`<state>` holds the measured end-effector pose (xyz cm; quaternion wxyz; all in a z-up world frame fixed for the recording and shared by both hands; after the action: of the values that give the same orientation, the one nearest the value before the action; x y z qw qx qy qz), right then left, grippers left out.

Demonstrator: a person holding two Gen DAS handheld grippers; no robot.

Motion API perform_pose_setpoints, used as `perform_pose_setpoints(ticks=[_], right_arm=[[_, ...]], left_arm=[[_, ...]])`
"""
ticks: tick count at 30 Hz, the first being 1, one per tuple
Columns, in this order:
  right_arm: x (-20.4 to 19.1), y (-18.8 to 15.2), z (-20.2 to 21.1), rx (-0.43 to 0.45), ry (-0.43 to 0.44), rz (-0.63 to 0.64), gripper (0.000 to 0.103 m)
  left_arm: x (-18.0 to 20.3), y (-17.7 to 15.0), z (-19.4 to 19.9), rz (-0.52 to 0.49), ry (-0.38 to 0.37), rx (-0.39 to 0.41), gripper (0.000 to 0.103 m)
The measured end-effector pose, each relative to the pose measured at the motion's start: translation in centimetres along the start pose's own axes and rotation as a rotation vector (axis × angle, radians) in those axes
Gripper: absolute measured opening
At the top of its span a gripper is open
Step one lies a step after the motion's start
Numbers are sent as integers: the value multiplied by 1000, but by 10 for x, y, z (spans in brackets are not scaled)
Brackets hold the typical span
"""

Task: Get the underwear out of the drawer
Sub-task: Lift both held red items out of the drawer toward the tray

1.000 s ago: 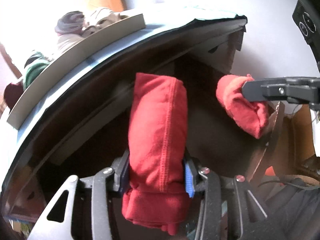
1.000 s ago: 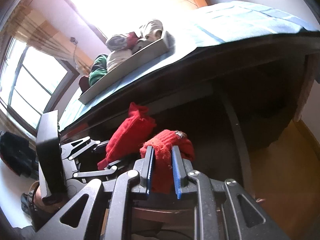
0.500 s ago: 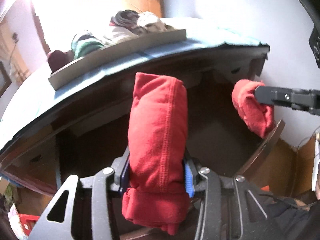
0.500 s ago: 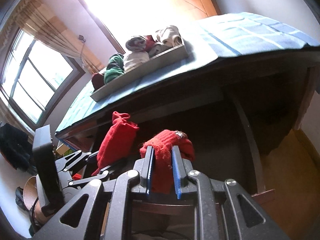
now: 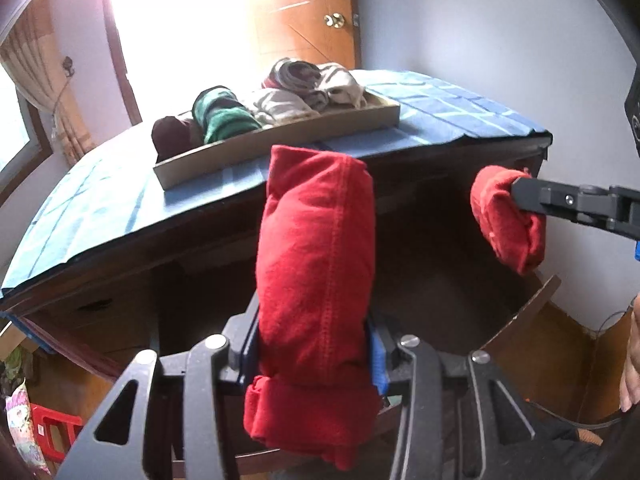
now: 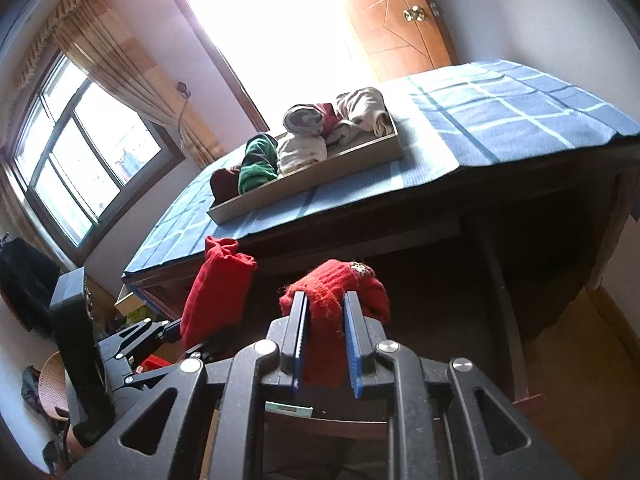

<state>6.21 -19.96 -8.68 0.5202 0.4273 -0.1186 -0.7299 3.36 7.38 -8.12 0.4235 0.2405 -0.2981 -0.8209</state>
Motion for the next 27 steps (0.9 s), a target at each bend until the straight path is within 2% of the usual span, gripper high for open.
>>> perform_pose_setpoints(ticks=[11, 27], right_arm=[[-11, 6, 21, 61, 19, 33, 20], [-24, 13, 40, 130, 22, 57, 20]], left_arm=[[-1, 6, 7, 57, 50, 26, 43], [10, 13, 38, 70, 26, 104, 43]])
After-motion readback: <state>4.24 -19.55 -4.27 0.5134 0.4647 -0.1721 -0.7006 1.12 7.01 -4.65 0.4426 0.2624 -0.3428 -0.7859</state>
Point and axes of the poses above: each gripper's, at about its wrist camera, not at the fingertips, and z roughly against the way its jaws point, x to its right, y to its top, the point moved 2 cm from there along -z, roughly the way its jaws point, and after that the axes turned 6 degrees about -z, right-handed, at the moved point
